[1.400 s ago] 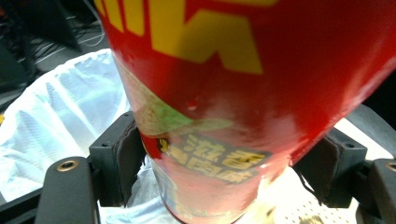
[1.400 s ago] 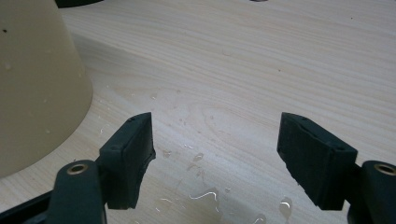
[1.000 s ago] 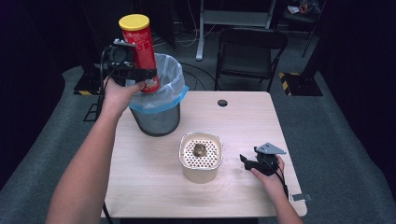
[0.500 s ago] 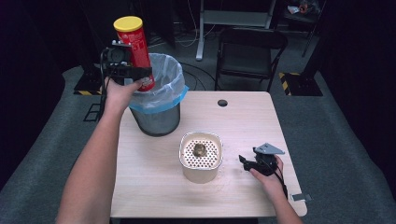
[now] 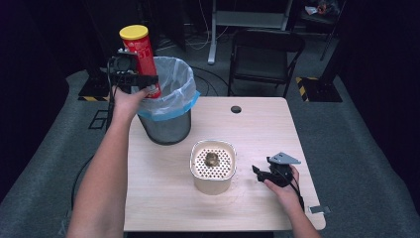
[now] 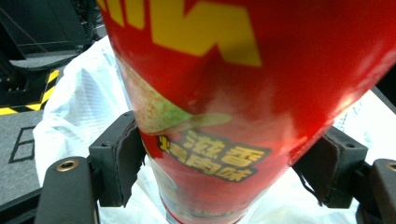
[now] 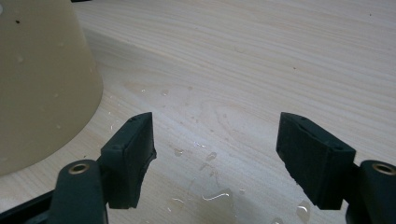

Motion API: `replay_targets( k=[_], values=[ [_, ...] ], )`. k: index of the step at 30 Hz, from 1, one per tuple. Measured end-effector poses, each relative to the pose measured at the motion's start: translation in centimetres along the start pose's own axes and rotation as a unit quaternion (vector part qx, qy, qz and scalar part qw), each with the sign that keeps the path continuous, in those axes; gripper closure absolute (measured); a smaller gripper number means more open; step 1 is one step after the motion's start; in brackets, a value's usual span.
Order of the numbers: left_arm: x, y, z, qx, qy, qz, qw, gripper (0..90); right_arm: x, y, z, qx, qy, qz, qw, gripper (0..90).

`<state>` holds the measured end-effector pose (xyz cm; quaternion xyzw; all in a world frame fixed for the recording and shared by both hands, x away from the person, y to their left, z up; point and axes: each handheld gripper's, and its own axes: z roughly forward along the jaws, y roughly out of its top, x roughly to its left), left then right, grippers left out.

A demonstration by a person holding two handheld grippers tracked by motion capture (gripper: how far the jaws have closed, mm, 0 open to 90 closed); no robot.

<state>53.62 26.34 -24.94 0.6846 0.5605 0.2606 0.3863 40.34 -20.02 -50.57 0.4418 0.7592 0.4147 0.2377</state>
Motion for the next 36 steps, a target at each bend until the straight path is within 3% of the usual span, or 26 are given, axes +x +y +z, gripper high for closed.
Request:
replay_targets(
  k=[10, 13, 17, 21, 23, 26, 31, 34, 36],
  values=[
    [-0.5, -0.2, 0.7, 0.019, -0.003, 0.009, 0.9998, 22.9, 0.1, 0.0, 0.0, 0.003, 0.003, -0.004, 1.0000, 27.4],
    [-0.4, -0.1, 0.6, 0.016, 0.001, -0.002, 0.9999, 12.7, 0.1, 0.0, 0.0, 0.000, 0.001, -0.001, 1.0000, 27.4],
    [0.3, -0.4, 0.1, 0.010, 0.002, -0.007, 0.9999, 11.5, 0.0, 0.0, -0.1, 0.001, 0.004, -0.003, 1.0000, 27.4],
    [1.0, -0.8, -0.7, 0.002, -0.010, -0.009, 0.9999, 13.2, 0.1, 0.0, 0.0, 0.001, 0.004, -0.001, 1.0000, 27.4],
    [1.2, -1.2, -1.2, 0.004, -0.030, 0.000, 0.9995, 14.3, 0.1, 0.1, 0.0, 0.001, 0.003, 0.000, 1.0000, 27.4],
    [1.1, -1.5, -1.7, 0.009, -0.032, 0.019, 0.9993, 16.1, 0.1, 0.1, 0.0, 0.000, 0.003, -0.004, 1.0000, 27.4],
    [0.8, -2.0, -2.4, 0.004, -0.045, 0.027, 0.9986, 24.3, 0.1, 0.1, 0.0, 0.000, 0.002, -0.002, 1.0000, 27.4],
    [0.3, -2.4, -3.1, 0.012, -0.065, 0.050, 0.9966, 32.3, 0.2, 0.1, 0.0, 0.000, -0.001, -0.003, 1.0000, 27.5],
    [0.0, -2.7, -3.5, 0.012, -0.063, 0.060, 0.9962, 33.9, 0.2, 0.1, 0.0, 0.000, 0.000, -0.002, 1.0000, 27.4]
  ],
)
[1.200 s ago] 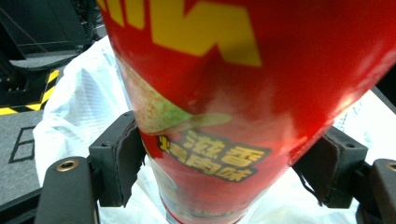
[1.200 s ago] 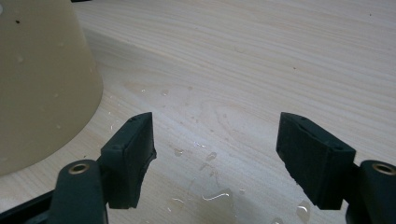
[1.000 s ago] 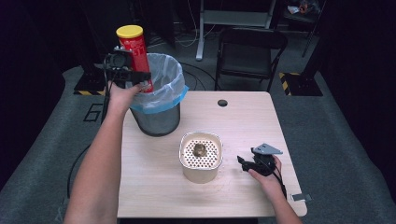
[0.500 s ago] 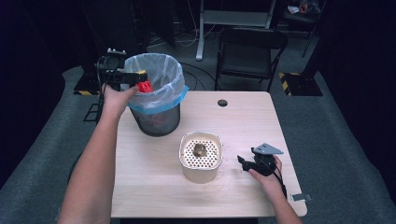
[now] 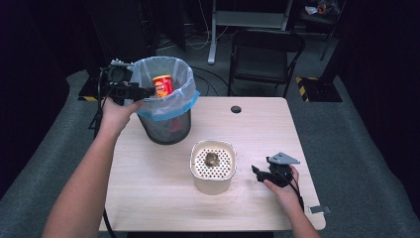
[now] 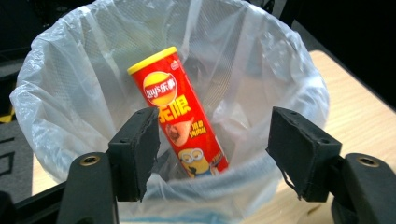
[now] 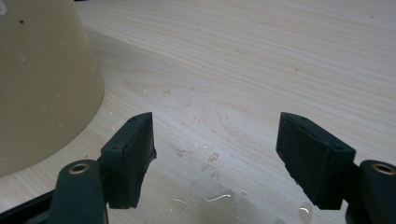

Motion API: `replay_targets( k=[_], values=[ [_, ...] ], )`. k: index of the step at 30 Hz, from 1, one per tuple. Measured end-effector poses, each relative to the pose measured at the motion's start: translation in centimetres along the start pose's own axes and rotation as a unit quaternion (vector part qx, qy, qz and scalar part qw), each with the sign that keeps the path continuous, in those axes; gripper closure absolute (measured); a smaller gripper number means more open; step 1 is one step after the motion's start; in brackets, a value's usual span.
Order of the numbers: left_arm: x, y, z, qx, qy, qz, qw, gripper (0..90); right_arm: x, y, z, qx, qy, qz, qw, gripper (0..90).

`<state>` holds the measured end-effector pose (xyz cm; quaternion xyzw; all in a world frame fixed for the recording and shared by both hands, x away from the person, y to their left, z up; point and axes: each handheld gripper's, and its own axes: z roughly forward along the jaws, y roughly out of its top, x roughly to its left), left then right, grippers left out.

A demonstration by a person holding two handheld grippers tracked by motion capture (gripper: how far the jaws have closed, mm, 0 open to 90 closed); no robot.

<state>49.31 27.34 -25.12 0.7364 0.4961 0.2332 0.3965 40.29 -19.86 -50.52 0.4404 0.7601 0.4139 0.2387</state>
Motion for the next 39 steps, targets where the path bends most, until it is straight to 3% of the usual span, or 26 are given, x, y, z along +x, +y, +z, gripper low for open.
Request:
replay_targets(
  k=[9, 16, 23, 30, 35, 39],
  values=[
    [-0.1, -1.6, -1.7, -0.006, -0.023, 0.008, 0.9997, 39.6, -0.1, 0.0, -0.1, 0.000, 0.000, 0.001, 1.0000, 27.4],
    [-0.1, -4.7, -3.1, -0.014, -0.048, 0.012, 0.9987, 40.9, -0.2, 0.0, -0.1, -0.002, -0.002, -0.007, 1.0000, 27.4],
    [-0.3, -7.6, -3.5, -0.015, -0.053, 0.020, 0.9983, 41.2, 0.0, 0.0, -0.2, -0.001, -0.002, -0.004, 1.0000, 27.4],
    [0.0, -10.3, -2.9, 0.001, -0.057, 0.016, 0.9982, 41.5, 0.1, 0.0, -0.1, 0.000, -0.002, -0.004, 1.0000, 27.4],
    [0.2, -12.2, -2.4, 0.004, -0.055, 0.014, 0.9983, 41.1, 0.0, 0.0, -0.1, 0.002, -0.004, -0.003, 1.0000, 27.4],
    [0.5, -13.6, -1.9, 0.006, -0.042, 0.013, 0.9990, 38.6, -0.1, 0.0, -0.3, 0.000, -0.010, 0.000, 0.9999, 27.1]
  ],
)
